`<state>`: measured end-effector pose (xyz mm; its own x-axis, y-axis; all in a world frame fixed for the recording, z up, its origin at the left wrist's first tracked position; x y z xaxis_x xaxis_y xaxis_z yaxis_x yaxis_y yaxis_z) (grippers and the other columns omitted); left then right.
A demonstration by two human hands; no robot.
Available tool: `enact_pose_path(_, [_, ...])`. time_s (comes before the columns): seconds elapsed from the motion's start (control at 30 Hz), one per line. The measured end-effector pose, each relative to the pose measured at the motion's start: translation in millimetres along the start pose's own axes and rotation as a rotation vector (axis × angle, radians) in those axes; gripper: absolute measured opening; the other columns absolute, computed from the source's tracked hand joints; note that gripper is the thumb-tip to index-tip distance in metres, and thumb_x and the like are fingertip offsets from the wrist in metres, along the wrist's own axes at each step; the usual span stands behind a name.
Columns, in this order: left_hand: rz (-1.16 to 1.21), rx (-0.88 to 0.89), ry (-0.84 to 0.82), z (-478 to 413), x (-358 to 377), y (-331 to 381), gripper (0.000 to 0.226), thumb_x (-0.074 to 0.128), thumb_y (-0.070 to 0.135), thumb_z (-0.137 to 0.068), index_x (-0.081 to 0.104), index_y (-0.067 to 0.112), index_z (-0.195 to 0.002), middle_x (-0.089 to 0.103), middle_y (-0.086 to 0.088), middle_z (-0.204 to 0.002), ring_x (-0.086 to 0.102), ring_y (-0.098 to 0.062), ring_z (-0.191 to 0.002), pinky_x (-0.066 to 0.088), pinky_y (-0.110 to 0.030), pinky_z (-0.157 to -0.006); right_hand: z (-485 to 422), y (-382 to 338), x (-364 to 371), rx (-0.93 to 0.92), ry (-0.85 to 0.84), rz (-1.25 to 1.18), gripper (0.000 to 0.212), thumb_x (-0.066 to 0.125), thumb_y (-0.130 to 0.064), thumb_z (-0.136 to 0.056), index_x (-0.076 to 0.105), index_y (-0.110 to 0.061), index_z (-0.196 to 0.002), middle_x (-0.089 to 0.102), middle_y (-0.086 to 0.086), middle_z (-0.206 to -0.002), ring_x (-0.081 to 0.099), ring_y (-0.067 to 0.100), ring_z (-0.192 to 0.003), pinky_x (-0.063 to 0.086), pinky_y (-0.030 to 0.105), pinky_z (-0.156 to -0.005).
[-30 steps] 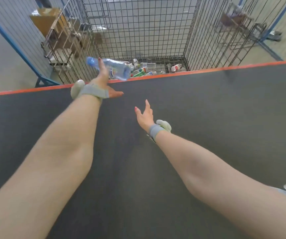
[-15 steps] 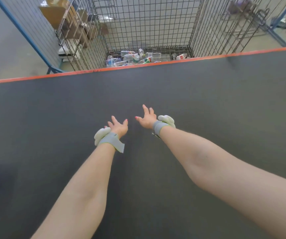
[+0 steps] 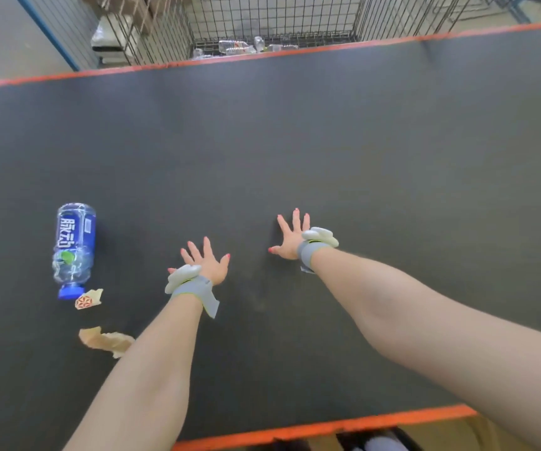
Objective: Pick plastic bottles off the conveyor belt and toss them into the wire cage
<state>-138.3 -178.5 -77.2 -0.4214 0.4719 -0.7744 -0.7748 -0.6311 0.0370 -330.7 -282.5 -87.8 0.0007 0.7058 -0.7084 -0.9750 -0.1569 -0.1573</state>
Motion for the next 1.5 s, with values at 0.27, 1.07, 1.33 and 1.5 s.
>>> enact_pose_path(0.27, [0.138, 0.192, 0.248, 19, -37, 14, 0.062, 0.04, 0.039, -0.1, 0.014, 0.021, -0.153, 0.008, -0.001, -0.161, 0.004, -0.02, -0.148, 0.01, -0.052, -0.117, 25, -26, -9, 0.009, 0.027, -0.223, 0.079, 0.047, -0.046, -0.097, -0.005, -0.03, -0.155, -0.02, 0.002, -0.161, -0.012, 0.029, -0.149, 0.004, 0.048, -0.121])
enact_pose_path(1.07, [0.299, -0.025, 0.157, -82, -116, 30, 0.072, 0.035, 0.039, -0.101, -0.009, 0.017, -0.153, -0.015, -0.008, -0.16, -0.014, -0.029, -0.148, 0.003, -0.054, -0.119, -62, -111, -109, -0.004, 0.241, -0.759, 0.096, 0.062, -0.032, -0.085, -0.006, -0.034, -0.153, 0.029, 0.013, -0.136, 0.039, 0.037, -0.125, 0.031, 0.045, -0.109])
enact_pose_path(1.33, [0.372, 0.006, 0.238, -179, -195, 99, 0.071, 0.036, 0.037, -0.101, -0.006, 0.016, -0.154, -0.011, -0.007, -0.161, -0.012, -0.029, -0.148, 0.006, -0.054, -0.118, -182, -140, -342, -0.135, 0.394, -1.176, 0.097, 0.065, -0.053, -0.085, 0.0, -0.029, -0.155, 0.024, 0.016, -0.153, 0.035, 0.035, -0.138, 0.032, 0.045, -0.113])
enact_pose_path(1.5, [0.28, 0.047, 0.162, -193, -177, 111, 0.072, 0.035, 0.04, -0.101, -0.01, 0.019, -0.153, -0.015, -0.006, -0.16, -0.015, -0.03, -0.147, 0.007, -0.058, -0.117, -211, -123, -305, -0.122, 0.338, -0.948, 0.092, 0.059, -0.048, -0.09, -0.003, -0.03, -0.155, 0.014, 0.014, -0.158, 0.026, 0.033, -0.143, 0.027, 0.047, -0.116])
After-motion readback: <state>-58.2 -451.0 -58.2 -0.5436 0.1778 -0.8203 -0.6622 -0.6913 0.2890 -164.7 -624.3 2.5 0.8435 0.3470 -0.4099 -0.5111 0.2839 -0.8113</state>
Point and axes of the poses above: each hand's wrist, its own z-axis away from the middle knuckle, its own x-axis out of the palm, y = z × x, the point moved 4 cm from there along -z, towards the middle knuckle
